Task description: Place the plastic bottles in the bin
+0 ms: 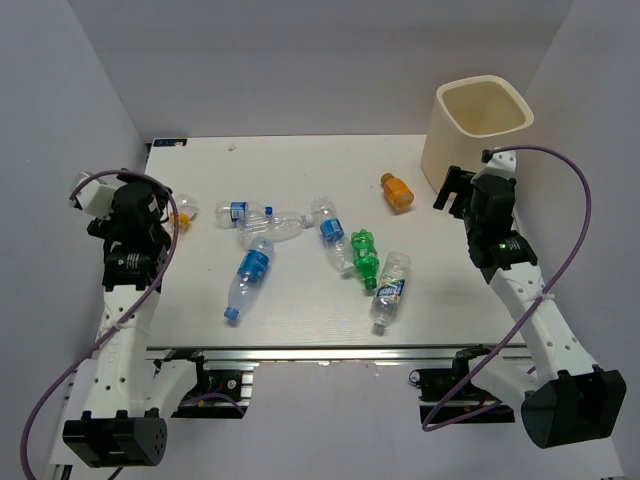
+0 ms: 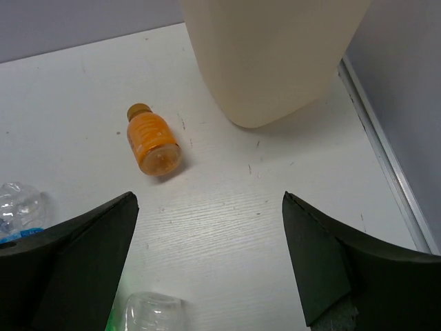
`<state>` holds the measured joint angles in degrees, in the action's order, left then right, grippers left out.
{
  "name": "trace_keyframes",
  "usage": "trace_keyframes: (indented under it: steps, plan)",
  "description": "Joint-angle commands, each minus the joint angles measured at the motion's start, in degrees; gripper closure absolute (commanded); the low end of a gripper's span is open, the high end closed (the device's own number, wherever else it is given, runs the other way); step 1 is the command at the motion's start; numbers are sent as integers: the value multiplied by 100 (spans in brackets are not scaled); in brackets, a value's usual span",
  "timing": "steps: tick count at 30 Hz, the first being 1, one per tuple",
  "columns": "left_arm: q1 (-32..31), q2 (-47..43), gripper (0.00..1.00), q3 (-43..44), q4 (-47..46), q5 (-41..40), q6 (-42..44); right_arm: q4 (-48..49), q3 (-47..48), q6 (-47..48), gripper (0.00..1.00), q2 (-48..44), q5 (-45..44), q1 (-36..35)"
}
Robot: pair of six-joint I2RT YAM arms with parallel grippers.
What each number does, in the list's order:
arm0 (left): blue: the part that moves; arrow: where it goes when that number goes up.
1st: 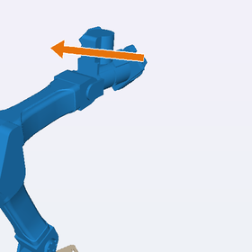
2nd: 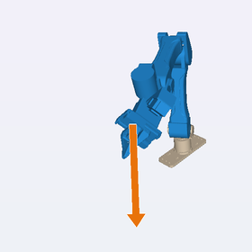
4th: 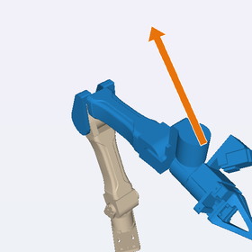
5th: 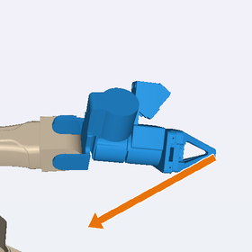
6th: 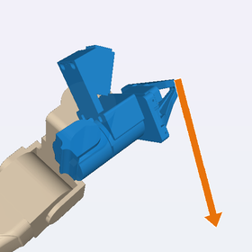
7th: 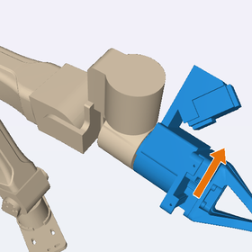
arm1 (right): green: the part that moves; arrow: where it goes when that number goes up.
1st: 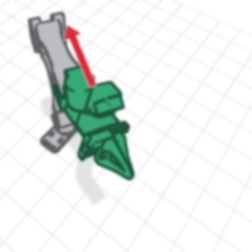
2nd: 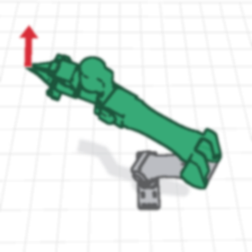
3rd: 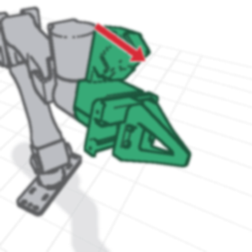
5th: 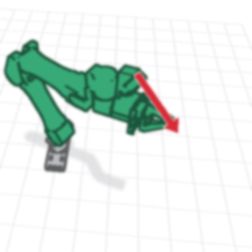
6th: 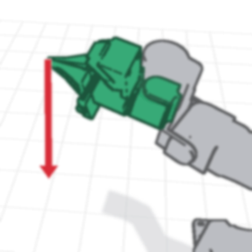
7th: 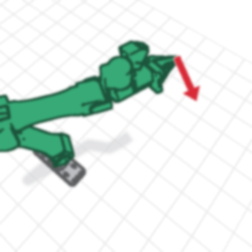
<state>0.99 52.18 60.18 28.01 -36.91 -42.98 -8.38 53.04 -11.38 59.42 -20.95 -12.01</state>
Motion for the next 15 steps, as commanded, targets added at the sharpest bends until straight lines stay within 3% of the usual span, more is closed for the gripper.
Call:
trace_keyframes:
  steps: [1, 3, 8, 15]
  plan:
    - [-12, 64, 2, -42, 213, -106, -61, 416, 163, 109, 11, -97, -6, 6]
    - [-11, 125, 2, -15, 196, -141, -9, 582, 146, 275, 11, -106, 441, 6]
    - [-11, 345, 2, -50, -23, -141, 141, 979, 459, 978, 11, 192, 2493, -12]
    - [-3, 802, 2, -261, -454, 16, 343, -49, 2295, 1858, 11, 1975, 2331, -943]
